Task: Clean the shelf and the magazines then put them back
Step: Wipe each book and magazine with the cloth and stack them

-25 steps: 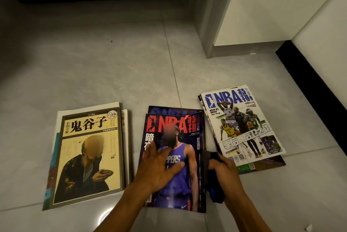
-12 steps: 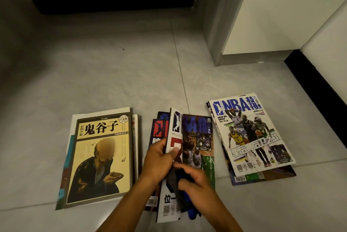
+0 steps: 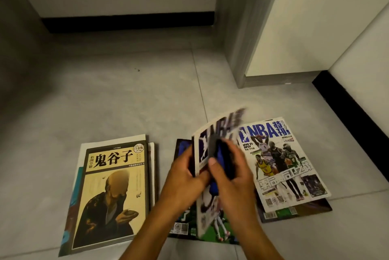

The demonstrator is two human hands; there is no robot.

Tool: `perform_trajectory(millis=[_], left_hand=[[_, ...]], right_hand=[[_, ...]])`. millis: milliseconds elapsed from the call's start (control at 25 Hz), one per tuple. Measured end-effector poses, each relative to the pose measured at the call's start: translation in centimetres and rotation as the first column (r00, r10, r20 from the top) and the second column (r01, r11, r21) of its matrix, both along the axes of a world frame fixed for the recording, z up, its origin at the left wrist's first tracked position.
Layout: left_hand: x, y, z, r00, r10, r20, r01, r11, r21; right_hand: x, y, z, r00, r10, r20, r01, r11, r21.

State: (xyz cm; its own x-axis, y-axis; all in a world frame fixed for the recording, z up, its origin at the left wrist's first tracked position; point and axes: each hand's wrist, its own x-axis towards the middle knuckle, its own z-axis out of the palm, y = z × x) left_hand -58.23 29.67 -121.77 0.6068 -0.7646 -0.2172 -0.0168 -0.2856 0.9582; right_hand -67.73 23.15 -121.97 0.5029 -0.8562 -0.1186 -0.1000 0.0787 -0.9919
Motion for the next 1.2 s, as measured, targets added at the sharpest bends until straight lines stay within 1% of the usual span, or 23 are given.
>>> perform_trajectory(millis=[80,160,240,280,320,360,400,440,480,560,600,640,720,760,800,840,920,960,1000,1040,1080,1120,1200], left_hand=[[0.0,0.0,-1.1,0.996,0.024,0.083,-0.028,0.999,0.040],[0.2,0.7,-1.7,0.995,0.100,0.019,-0.101,0.993,0.064],[0.3,1.4,-1.4,0.987,0.143,-0.072,-0.141,0.989,0.034],[0.4,1.5,-1.2,0.987,0.145,-0.074,-0.146,0.989,0.003],[0.3,1.5,-0.9,0.989,0.139,-0.058,-0.141,0.989,-0.034],[0.1,1.4,-0.5,0.990,0.138,-0.036,-0.141,0.988,-0.071],[0.1,1.3,-0.2,0.989,0.145,-0.007,-0.145,0.984,-0.101],[0.2,1.3,0.1,0.988,0.152,0.032,-0.147,0.982,-0.116],[0.3,1.3,0.2,0.987,0.151,0.062,-0.142,0.981,-0.129],[0.6,1.5,0.2,0.990,0.139,0.036,-0.132,0.980,-0.146],[0.7,1.7,0.1,0.991,0.137,-0.005,-0.136,0.981,-0.141],[0.8,1.8,0.0,0.989,0.141,-0.043,-0.146,0.980,-0.135],[0.7,2.0,-0.3,0.988,0.150,-0.049,-0.154,0.982,-0.111],[0.6,2.0,-0.3,0.988,0.153,-0.034,-0.156,0.982,-0.106],[0.5,1.9,-0.3,0.988,0.152,-0.020,-0.153,0.983,-0.097],[0.5,1.9,-0.3,0.990,0.144,-0.006,-0.144,0.985,-0.091],[0.6,1.9,-0.3,0.993,0.114,0.030,-0.112,0.992,-0.061],[0.7,2.1,-0.5,0.991,0.114,0.064,-0.112,0.993,-0.038],[0.7,2.4,-0.5,0.988,0.129,0.080,-0.127,0.991,-0.032],[0.8,2.6,-0.5,0.988,0.149,0.042,-0.148,0.988,-0.044],[0.9,2.8,-0.6,0.983,0.179,-0.037,-0.180,0.983,-0.045],[1.1,3.0,-1.0,0.975,0.204,-0.089,-0.207,0.978,-0.032],[1.2,3.4,-1.9,0.967,0.226,-0.120,-0.227,0.974,0.001]], right_hand=[[0.7,1.3,-0.9,0.999,0.033,0.003,-0.033,0.999,-0.032],[1.0,1.4,-1.0,0.997,0.066,-0.034,-0.068,0.997,-0.046],[1.1,0.8,-0.1,0.995,0.079,-0.067,-0.089,0.983,-0.161],[1.1,0.5,0.6,0.995,0.066,-0.072,-0.083,0.956,-0.280],[1.3,0.1,1.5,0.996,0.059,-0.074,-0.085,0.899,-0.430],[1.4,0.0,2.6,0.993,0.075,-0.094,-0.115,0.804,-0.584],[1.6,0.1,3.4,0.987,0.095,-0.128,-0.159,0.680,-0.715],[1.8,0.2,4.2,0.980,0.111,-0.167,-0.201,0.561,-0.803],[2.0,0.0,4.5,0.972,0.105,-0.209,-0.233,0.468,-0.852],[1.9,-1.4,4.4,0.964,0.040,-0.262,-0.258,0.361,-0.896],[1.6,-2.6,3.9,0.963,-0.015,-0.271,-0.249,0.350,-0.903],[1.2,-4.1,3.3,0.960,-0.073,-0.271,-0.225,0.378,-0.898],[0.3,-6.8,2.7,0.948,-0.181,-0.262,-0.142,0.497,-0.856],[0.2,-7.1,2.9,0.939,-0.223,-0.260,-0.105,0.535,-0.838],[0.4,-6.4,3.2,0.935,-0.242,-0.258,-0.092,0.537,-0.838],[0.9,-4.9,3.7,0.940,-0.224,-0.257,-0.113,0.506,-0.855],[1.9,-0.6,4.6,0.959,-0.096,-0.266,-0.206,0.406,-0.890],[2.2,1.0,4.5,0.959,-0.024,-0.283,-0.255,0.371,-0.893],[2.2,1.5,4.4,0.954,0.021,-0.300,-0.287,0.360,-0.887],[2.2,0.9,4.1,0.952,0.030,-0.304,-0.293,0.372,-0.881],[2.0,-0.5,3.7,0.954,0.000,-0.299,-0.275,0.395,-0.876],[1.7,-2.2,3.2,0.956,-0.056,-0.288,-0.238,0.425,-0.873],[0.7,-6.0,2.4,0.944,-0.203,-0.261,-0.129,0.502,-0.855]])
